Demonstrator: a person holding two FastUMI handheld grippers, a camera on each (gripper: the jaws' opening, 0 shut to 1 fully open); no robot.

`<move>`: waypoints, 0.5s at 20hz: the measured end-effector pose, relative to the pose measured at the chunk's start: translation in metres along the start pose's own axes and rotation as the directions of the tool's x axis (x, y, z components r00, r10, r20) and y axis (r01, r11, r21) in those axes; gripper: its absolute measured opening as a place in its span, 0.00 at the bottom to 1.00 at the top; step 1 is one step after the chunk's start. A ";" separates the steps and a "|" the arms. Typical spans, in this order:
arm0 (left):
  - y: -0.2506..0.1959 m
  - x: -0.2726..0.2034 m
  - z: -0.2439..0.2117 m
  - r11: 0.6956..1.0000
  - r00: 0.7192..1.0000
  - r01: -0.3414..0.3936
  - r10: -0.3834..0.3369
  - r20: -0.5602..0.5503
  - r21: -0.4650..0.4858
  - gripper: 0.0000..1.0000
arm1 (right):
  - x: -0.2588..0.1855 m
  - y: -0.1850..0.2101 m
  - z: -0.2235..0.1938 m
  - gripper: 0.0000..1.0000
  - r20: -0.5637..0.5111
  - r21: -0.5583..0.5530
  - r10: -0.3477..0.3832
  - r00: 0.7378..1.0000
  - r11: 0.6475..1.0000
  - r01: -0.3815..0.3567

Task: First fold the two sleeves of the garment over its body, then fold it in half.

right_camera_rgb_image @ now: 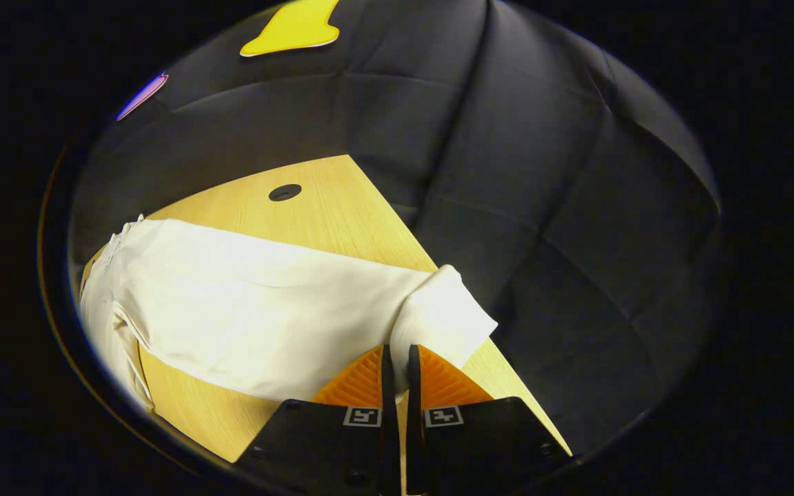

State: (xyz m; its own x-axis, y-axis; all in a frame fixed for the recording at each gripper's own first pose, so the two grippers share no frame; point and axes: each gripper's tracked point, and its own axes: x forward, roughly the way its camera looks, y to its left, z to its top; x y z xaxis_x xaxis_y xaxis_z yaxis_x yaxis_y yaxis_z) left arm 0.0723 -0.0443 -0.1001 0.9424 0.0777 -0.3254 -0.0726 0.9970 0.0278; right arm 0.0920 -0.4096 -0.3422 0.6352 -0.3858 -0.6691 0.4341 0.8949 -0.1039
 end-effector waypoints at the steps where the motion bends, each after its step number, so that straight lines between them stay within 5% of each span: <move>1: 0.002 -0.001 0.001 1.000 1.000 -0.004 0.004 0.002 0.000 0.99 | -0.005 0.005 0.005 0.08 0.006 -0.004 0.006 1.000 1.000 -0.006; 6: 0.018 -0.012 0.003 0.999 0.999 -0.038 0.038 0.021 -0.018 0.99 | -0.046 0.029 0.057 0.07 0.093 -0.020 0.064 0.994 0.998 -0.062; 10: 0.032 -0.021 0.001 0.997 0.997 -0.068 0.069 0.018 -0.037 0.99 | -0.075 0.086 0.112 0.08 0.146 -0.048 0.164 0.976 0.986 -0.159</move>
State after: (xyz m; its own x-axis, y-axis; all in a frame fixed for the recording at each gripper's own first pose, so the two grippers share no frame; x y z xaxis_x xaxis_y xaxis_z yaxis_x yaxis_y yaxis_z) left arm 0.0506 -0.0144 -0.0915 0.9407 0.1462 -0.3060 -0.1489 0.9887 0.0147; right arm 0.1530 -0.3289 -0.2188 0.7840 -0.2623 -0.5626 0.2968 0.9544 -0.0314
